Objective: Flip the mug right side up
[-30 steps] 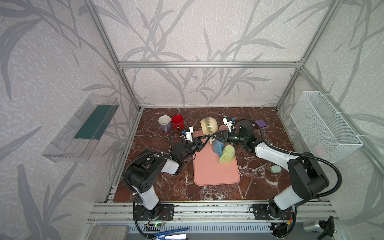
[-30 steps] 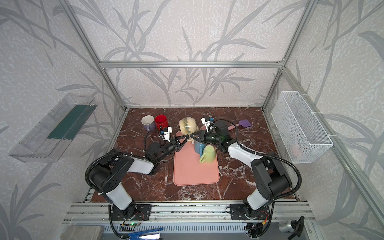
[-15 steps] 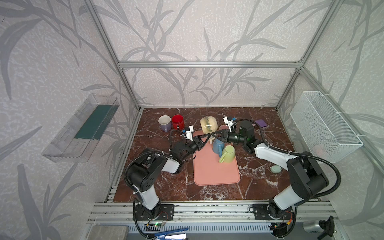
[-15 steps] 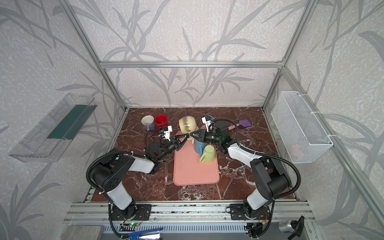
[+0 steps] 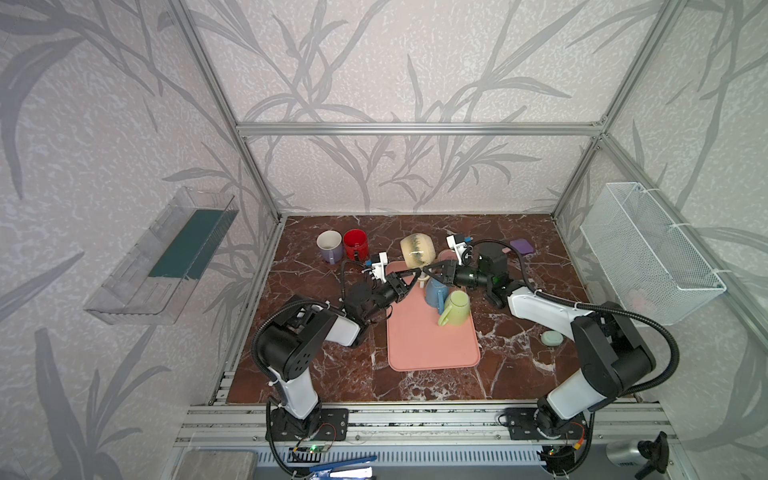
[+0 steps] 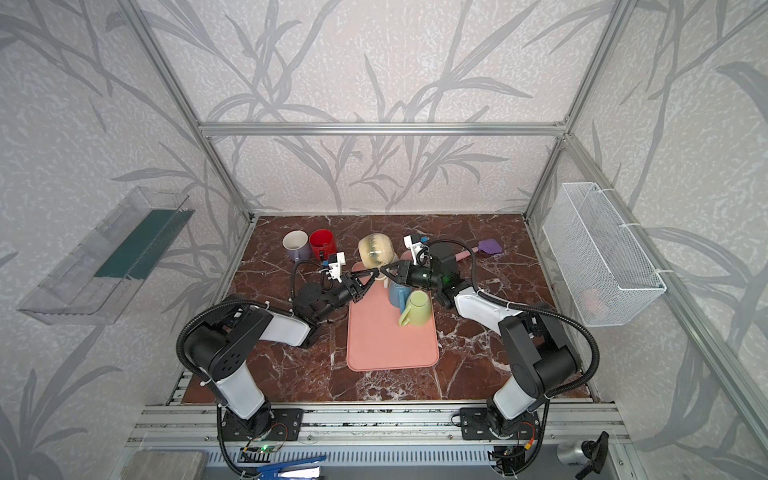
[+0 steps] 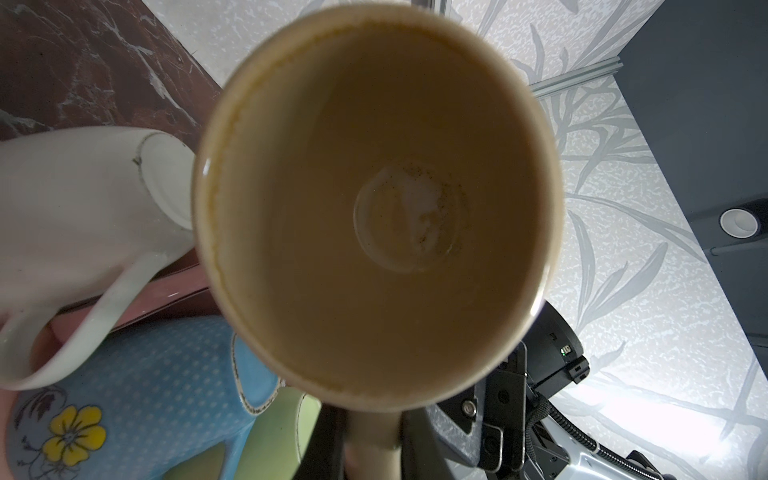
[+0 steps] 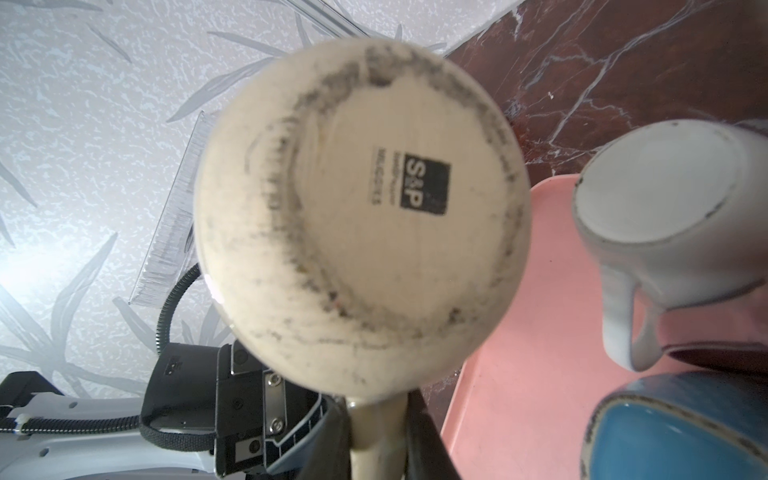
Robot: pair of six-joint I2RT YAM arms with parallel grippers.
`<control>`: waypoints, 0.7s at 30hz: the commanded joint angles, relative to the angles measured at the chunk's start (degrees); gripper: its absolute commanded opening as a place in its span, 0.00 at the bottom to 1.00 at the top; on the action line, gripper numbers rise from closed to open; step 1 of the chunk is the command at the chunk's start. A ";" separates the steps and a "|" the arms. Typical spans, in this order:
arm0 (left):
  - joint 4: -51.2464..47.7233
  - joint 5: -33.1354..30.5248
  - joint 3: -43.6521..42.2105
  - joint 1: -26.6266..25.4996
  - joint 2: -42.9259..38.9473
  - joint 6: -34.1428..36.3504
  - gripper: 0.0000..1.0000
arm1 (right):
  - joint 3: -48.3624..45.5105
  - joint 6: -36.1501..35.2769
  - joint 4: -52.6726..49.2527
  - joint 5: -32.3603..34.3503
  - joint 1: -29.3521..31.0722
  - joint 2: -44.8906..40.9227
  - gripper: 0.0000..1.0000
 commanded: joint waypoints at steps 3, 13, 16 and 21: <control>-0.92 3.62 2.01 -1.31 1.45 1.06 0.06 | 2.61 -3.75 4.04 -5.81 3.65 -4.68 0.00; -2.35 3.83 2.55 -1.33 1.28 1.41 0.20 | 2.63 -3.40 4.80 -5.96 4.13 -4.78 0.00; -2.98 3.86 2.70 -1.26 1.10 1.66 0.23 | 2.69 -3.43 4.79 -5.96 4.17 -4.90 0.00; -3.78 3.65 2.72 -1.31 0.72 1.98 0.12 | 2.78 -3.36 4.90 -5.95 4.20 -4.82 0.00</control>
